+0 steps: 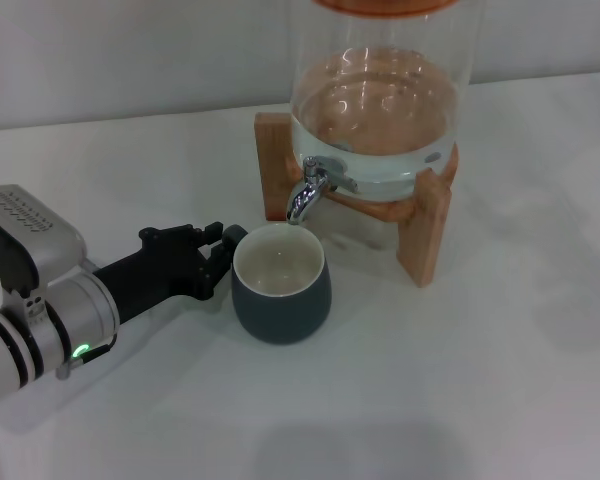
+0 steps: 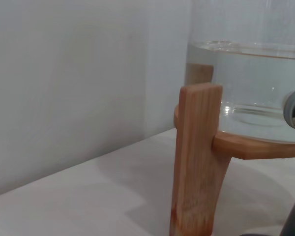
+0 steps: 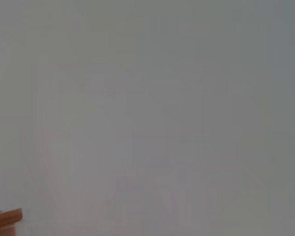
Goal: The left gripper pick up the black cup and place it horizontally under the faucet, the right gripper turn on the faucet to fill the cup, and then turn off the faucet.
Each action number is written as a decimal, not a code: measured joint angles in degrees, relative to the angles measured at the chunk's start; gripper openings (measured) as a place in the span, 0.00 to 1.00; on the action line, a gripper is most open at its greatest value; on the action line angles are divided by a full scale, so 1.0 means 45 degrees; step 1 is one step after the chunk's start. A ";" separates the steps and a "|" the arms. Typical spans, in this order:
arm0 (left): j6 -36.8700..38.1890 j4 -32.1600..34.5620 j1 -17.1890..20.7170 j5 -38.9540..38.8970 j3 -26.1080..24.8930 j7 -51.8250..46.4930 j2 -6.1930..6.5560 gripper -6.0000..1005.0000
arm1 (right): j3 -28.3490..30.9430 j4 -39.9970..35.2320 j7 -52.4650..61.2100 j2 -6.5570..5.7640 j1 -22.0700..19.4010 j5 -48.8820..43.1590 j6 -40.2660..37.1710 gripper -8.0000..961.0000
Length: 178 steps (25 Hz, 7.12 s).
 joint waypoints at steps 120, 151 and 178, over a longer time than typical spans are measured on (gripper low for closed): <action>-0.7280 0.3080 0.5109 -0.8661 0.0001 -0.1384 0.0152 0.89 | -1.5079 -0.6655 0.4079 0.0097 -0.1517 0.0019 -0.4996 0.78; -0.7383 0.3080 0.5276 -0.8663 0.0001 -0.1405 0.0160 0.89 | -1.6397 -0.7348 0.4101 0.0078 -0.1255 -0.0141 -0.4927 0.78; -0.8123 0.3602 0.5758 -0.8689 0.0070 -0.1704 0.0119 0.89 | -1.5191 -0.7045 0.3980 0.0077 -0.1344 -0.0117 -0.3706 0.78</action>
